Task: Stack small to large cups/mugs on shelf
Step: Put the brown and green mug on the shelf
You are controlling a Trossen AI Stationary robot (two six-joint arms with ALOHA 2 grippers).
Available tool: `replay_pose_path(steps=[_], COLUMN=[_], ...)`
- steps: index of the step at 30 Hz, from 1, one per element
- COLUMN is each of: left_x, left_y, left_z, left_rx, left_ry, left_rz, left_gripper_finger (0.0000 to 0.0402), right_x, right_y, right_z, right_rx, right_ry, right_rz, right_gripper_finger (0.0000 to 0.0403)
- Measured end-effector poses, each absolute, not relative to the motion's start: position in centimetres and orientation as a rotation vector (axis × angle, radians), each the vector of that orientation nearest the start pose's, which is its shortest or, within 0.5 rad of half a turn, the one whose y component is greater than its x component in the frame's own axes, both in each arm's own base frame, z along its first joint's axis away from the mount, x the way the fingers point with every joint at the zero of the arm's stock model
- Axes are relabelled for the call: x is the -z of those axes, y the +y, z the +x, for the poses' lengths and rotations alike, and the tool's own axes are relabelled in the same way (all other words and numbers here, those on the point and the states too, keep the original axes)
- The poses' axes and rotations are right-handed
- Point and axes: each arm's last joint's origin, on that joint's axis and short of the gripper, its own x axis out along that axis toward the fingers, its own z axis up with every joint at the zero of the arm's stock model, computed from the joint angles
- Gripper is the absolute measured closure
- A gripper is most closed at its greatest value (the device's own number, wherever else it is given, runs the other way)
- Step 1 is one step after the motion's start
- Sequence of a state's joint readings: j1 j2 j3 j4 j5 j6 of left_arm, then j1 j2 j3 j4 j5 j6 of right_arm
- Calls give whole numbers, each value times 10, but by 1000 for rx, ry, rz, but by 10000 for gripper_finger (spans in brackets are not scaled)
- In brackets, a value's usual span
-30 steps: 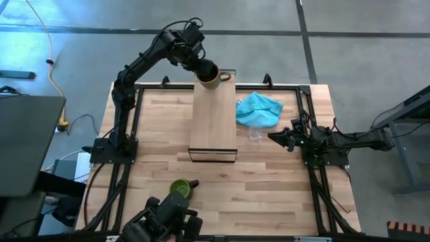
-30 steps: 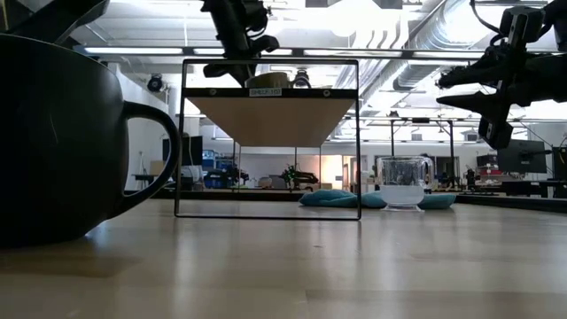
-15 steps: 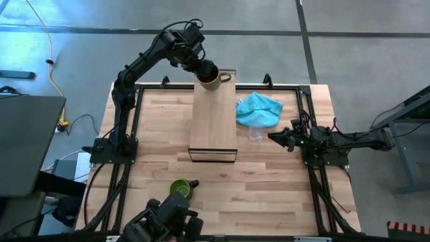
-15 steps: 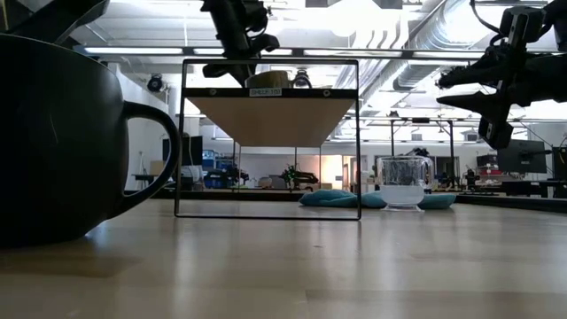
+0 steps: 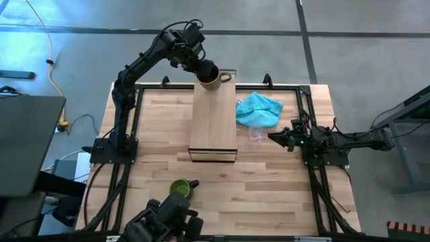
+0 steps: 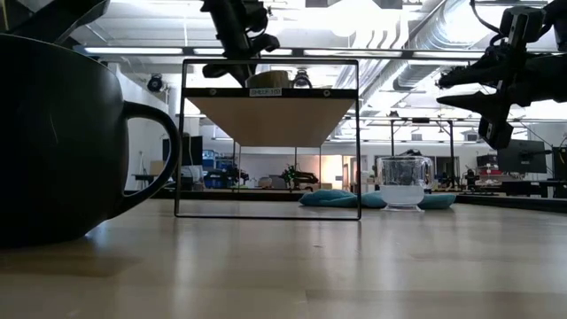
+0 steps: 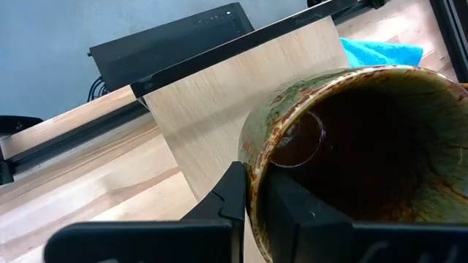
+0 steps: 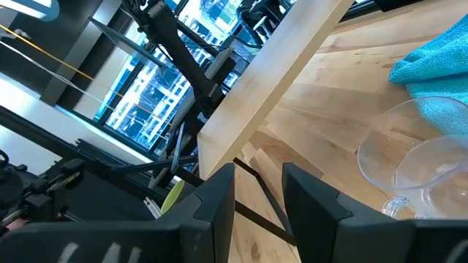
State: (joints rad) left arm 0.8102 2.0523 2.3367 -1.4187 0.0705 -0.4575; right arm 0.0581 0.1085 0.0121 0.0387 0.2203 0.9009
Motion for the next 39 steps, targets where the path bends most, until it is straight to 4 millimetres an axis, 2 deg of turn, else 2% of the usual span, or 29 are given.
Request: replay_pose_path(steps=[7,22,29,39], left_x=[-367,-367,-367,-367], left_y=[292,295,295,295], left_z=[280,283,284,284], left_rx=[-906,-890,-879,-886], left_ry=[940,911,904,902], left_rz=[-904,-894,-900,-932], left_gripper_finger=[389,389,360,353], right_x=[-163,-163,-163,-163], right_y=[0,0,0,0], right_z=[103,103,103,103], right_rx=[177,177,178,180], right_ry=[-20,-20,-21,-21], right_rz=[891,891,890,888], right_gripper_finger=[297,297,297,297])
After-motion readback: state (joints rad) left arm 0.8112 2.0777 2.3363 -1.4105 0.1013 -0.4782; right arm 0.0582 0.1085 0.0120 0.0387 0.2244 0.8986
